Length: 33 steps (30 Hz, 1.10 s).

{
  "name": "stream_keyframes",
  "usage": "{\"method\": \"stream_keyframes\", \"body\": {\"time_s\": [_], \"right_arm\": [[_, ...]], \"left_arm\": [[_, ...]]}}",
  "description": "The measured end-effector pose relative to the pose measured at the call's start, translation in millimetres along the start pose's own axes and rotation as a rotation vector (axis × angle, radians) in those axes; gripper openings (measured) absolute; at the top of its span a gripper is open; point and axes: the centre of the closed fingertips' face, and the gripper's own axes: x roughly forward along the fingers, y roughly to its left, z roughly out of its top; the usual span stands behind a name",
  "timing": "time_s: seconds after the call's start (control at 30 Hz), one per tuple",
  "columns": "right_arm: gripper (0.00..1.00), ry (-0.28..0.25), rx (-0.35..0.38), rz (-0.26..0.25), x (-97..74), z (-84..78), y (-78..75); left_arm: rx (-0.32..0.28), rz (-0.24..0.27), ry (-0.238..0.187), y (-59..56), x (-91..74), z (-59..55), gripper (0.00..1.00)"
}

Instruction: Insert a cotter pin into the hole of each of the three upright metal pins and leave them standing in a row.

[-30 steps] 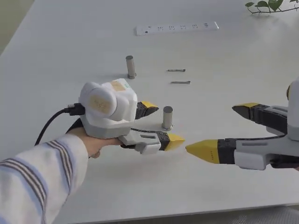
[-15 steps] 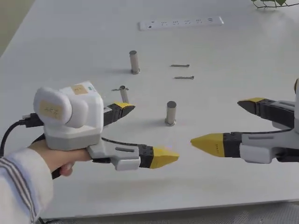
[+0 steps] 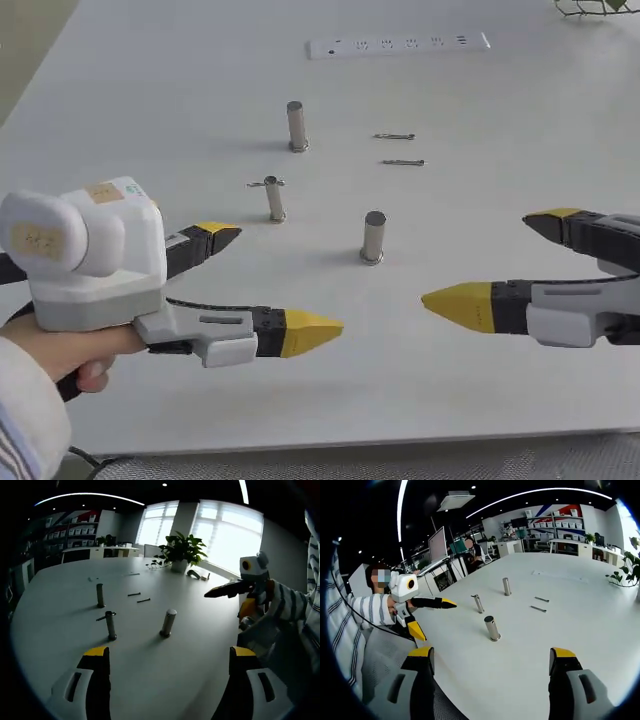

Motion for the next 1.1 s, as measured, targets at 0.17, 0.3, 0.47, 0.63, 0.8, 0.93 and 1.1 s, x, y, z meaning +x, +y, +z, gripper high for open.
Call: {"method": "stream_keyframes", "body": {"time_s": [0.17,0.3,0.47,0.63,0.8,0.93,1.1], "right_arm": [[0.94,0.009,-0.007,-0.003,-0.9,-0.8,-0.1],[0.94,0.015,-0.01,-0.006,-1.4,-1.1,-0.7],[0.94,0.023,-0.013,-0.01,-1.7,-1.9,-1.7],[0.93,0.03,-0.012,-0.012,-1.8,-3.2,-3.0],[0.92,0.04,-0.005,-0.013,0.3,-4.6,-5.8],[0.92,0.053,0.003,-0.013,-0.6,-3.9,-7.4],[0.91,0.091,-0.009,-0.022,-3.8,-3.8,-16.2]], "left_arm": [[-0.006,0.037,0.011,11.7,-5.7,-6.1,0.99],[-0.024,0.055,0.017,17.6,-9.9,-8.3,0.99],[-0.028,0.062,0.011,20.7,-10.9,-7.7,0.99],[-0.02,0.067,0.025,21.3,-11.1,-8.4,0.99],[-0.014,0.065,0.033,18.8,-13.0,-9.1,0.99],[-0.019,0.076,0.047,21.8,-14.3,-14.9,0.99],[-0.051,0.082,0.036,21.2,-17.7,-17.7,0.99]]}}
